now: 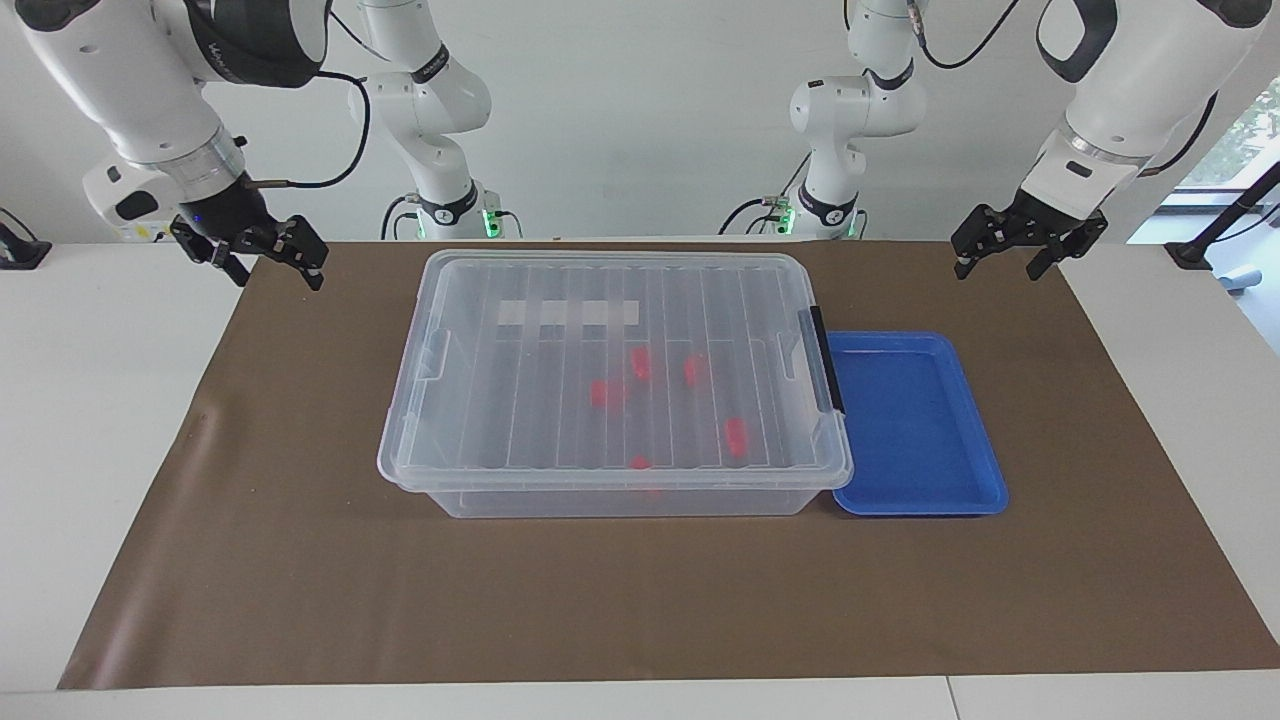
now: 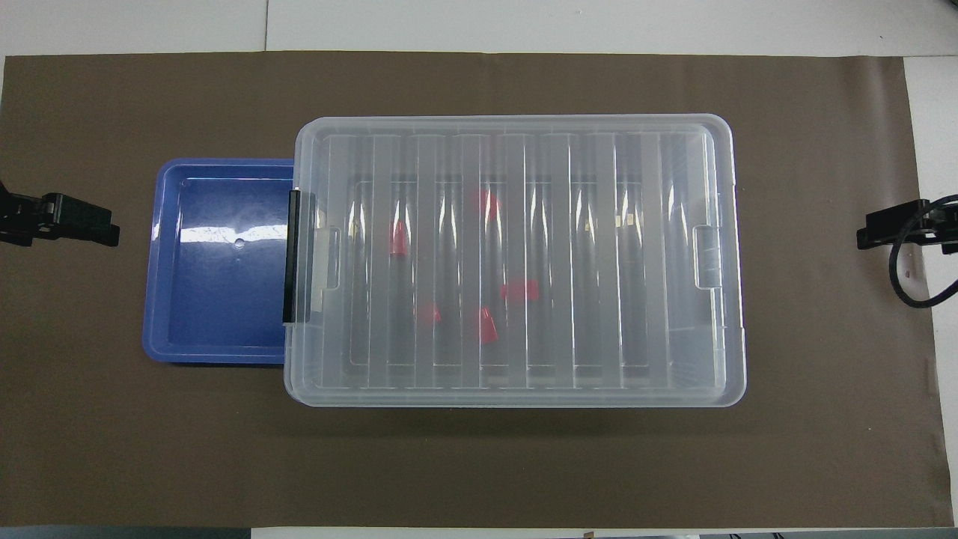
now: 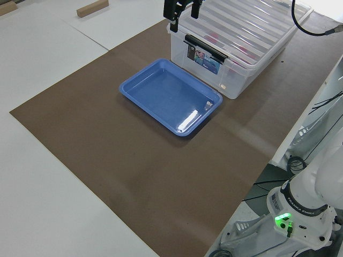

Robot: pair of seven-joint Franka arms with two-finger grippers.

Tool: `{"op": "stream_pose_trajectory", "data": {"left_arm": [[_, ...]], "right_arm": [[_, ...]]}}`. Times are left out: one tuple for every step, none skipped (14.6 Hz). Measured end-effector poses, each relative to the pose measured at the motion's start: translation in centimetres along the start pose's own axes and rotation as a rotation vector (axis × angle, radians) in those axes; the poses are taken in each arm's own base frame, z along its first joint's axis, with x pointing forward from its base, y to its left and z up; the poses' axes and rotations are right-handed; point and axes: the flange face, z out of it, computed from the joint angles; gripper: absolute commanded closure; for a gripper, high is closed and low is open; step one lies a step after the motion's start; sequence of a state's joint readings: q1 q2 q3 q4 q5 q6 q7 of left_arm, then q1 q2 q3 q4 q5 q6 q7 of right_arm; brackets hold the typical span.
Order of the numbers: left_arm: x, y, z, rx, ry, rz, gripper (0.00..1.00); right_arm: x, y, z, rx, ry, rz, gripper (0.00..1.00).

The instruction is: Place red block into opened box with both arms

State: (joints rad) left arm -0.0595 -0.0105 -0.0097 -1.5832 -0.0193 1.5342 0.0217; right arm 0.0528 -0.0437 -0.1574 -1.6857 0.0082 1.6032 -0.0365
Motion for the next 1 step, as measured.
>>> {"op": "stream_pose_trajectory", "data": {"left_arm": [[0.0, 0.0, 0.0, 0.0, 0.0, 0.0, 0.0]], "right_arm": [[0.0, -0.01, 0.0, 0.0, 0.0, 0.0, 0.0]]}}
